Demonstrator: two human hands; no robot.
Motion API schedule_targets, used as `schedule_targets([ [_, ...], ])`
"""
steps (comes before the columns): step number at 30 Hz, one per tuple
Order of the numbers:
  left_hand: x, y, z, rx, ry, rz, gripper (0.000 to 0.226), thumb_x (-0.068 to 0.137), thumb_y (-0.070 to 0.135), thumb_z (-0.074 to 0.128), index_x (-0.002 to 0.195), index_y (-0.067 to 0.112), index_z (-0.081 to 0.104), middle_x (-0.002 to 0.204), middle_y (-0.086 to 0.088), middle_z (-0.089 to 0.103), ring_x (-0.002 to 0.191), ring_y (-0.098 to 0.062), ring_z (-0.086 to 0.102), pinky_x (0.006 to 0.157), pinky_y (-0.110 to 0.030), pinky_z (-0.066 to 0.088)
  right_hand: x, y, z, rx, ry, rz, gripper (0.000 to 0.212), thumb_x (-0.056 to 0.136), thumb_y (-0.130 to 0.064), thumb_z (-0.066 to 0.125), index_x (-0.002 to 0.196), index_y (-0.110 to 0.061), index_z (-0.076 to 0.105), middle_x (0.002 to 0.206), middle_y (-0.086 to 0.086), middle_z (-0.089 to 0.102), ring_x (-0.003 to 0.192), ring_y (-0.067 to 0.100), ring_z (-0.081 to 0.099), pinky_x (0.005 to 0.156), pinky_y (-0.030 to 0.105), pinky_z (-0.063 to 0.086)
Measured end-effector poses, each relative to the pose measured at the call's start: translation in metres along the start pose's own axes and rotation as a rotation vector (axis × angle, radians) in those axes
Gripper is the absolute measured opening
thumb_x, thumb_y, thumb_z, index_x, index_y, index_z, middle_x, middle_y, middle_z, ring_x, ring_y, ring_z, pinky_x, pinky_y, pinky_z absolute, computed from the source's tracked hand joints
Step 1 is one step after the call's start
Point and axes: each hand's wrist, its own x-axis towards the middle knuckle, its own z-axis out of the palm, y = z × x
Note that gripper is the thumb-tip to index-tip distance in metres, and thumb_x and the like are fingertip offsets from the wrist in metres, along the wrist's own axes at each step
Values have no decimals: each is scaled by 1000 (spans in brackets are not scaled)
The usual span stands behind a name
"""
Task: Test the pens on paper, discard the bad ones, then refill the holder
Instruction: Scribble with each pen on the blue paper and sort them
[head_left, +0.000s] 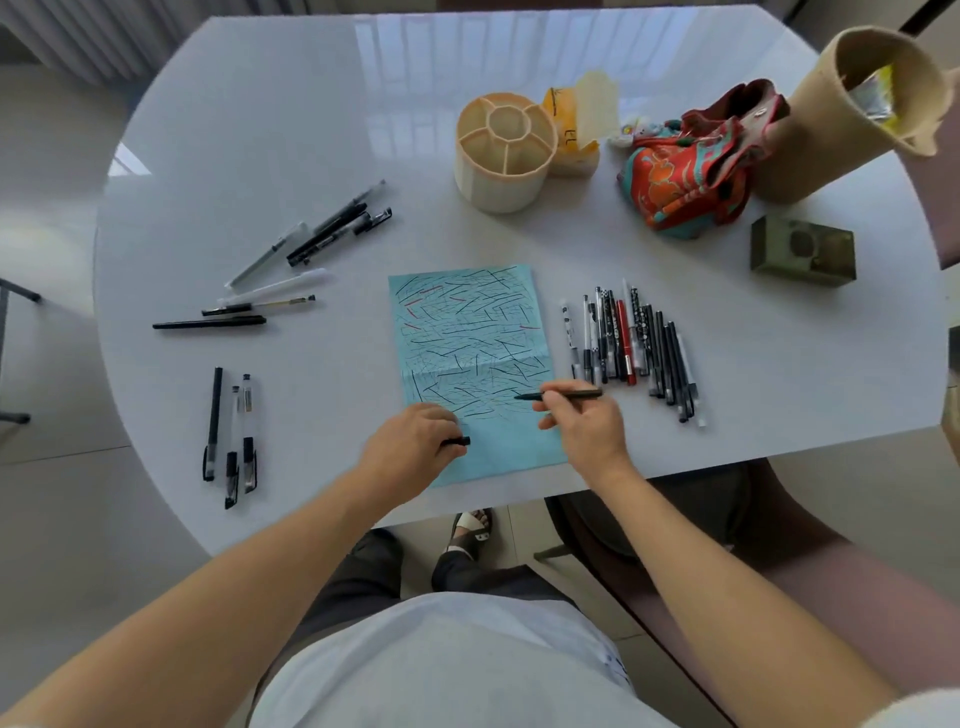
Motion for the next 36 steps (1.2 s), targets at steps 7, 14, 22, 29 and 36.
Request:
schedule_targets([
  [7,-6,-3,5,-26,-11,-29,17,91,35,66,94,22,76,126,7,66,124,-15,54,96,-32,49,-8,3,19,-334,-99,-282,20,87,-31,63,92,-49,72,84,-26,73,82,-1,71,74,15,56],
  [14,-5,2,1,-79,30,-78,25,94,39,62,107,21,75,121,7,69,116,-13,59,93,-31,48,-6,-2,-11,-219,69,-139,10,89,-20,63,88,-26,70,72,-2,73,65,10,69,59,25,57],
  [22,4,24,-12,-233,37,-161,19,95,39,61,101,25,72,89,9,70,72,-9,55,71,-33,50,-29,-24,5,251,-186,21,5,88,-16,67,87,-19,70,79,21,74,57,23,67,64,39,63],
  [29,10,34,-19,-267,35,-73,15,93,32,64,94,20,73,77,8,68,69,-8,56,64,-25,45,-35,-25,20,200,-274,35,15,96,-14,67,86,-23,74,80,17,76,62,28,71,71,44,64],
  [36,11,32,-14,-250,-7,-95,16,93,26,63,82,16,68,66,7,60,60,-7,50,57,-25,36,-26,-30,26,-28,-329,0,7,96,-19,67,91,-15,69,73,6,74,60,18,66,63,34,62],
])
